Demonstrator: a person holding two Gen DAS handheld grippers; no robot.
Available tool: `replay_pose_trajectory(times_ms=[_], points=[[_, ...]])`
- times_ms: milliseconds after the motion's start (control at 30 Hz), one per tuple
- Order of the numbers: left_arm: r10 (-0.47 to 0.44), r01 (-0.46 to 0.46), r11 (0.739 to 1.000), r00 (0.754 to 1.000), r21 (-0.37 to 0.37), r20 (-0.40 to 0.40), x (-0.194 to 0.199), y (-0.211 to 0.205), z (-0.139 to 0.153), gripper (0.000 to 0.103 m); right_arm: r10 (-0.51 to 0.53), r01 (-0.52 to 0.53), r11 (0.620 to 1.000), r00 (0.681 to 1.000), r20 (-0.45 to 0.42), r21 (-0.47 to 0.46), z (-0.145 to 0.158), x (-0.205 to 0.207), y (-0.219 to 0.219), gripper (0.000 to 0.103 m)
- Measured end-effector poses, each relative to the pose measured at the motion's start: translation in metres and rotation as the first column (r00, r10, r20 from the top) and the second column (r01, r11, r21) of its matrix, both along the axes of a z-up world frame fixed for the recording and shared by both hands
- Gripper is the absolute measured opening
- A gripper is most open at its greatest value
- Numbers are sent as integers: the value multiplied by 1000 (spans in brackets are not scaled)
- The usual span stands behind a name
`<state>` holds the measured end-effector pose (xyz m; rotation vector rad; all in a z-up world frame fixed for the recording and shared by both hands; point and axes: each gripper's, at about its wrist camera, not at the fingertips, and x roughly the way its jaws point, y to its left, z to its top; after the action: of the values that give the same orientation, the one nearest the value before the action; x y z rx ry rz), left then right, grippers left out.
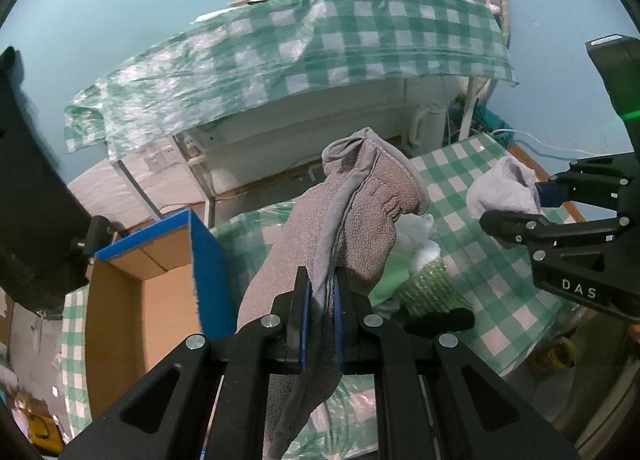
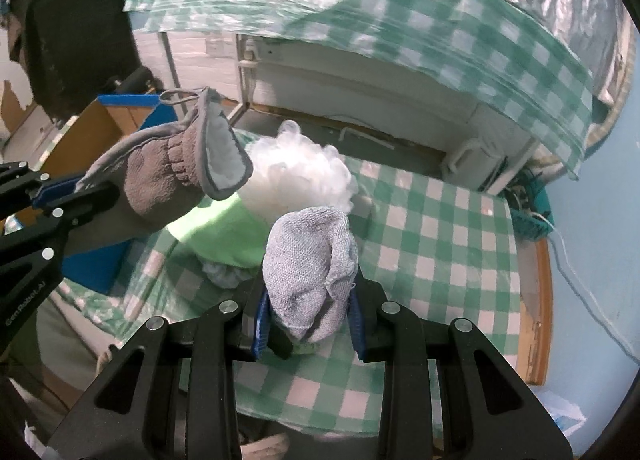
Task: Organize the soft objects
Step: 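Carry both socks over the cardboard box with both grippers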
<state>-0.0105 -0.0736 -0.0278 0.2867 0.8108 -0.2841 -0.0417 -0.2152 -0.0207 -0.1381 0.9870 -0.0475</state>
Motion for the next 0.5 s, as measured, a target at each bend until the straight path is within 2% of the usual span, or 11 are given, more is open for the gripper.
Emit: replay_pose_trajectory(times_ms=[500], points=[[89, -88, 996, 995, -5, 54, -3, 53, 16, 10, 98, -98, 995, 995, 7, -26, 8, 23, 55, 30]])
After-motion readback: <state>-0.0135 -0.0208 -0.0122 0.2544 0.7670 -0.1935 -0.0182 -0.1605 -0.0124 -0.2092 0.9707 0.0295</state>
